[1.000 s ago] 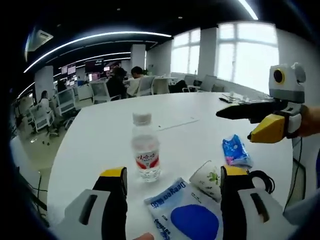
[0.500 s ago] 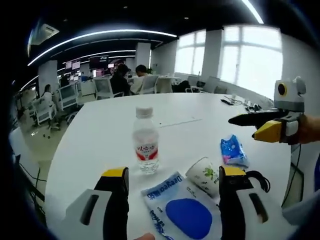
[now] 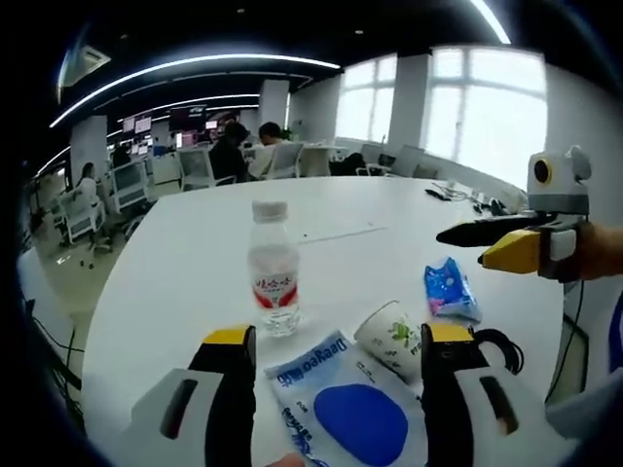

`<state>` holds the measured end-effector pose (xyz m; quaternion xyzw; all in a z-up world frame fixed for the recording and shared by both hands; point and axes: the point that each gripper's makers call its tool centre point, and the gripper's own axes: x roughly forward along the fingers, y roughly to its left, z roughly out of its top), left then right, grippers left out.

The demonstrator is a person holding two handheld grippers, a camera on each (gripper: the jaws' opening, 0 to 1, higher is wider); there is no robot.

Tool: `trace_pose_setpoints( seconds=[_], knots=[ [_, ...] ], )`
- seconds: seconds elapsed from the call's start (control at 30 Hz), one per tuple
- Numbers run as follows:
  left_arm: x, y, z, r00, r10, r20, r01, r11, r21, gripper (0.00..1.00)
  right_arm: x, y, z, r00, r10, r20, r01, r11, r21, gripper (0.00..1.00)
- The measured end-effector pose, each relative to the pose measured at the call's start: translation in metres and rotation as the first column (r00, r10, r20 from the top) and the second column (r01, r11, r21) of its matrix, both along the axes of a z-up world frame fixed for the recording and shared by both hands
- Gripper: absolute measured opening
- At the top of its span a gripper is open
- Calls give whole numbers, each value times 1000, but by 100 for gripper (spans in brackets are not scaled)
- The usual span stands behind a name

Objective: Arrange the tabletop items into an orderly group along one side of the table until the central work area is clear of visible clutter.

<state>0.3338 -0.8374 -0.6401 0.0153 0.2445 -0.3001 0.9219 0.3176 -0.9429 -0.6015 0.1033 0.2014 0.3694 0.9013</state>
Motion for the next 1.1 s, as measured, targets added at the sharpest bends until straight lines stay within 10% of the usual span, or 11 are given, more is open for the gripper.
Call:
trace_pose_setpoints(
  seconds=[1.1],
  knots=[
    [-7,13,-43,995,26,-94,-28,999,-19,60,-1,3,-57,988,-4,-157,-7,997,-71,55]
  ],
)
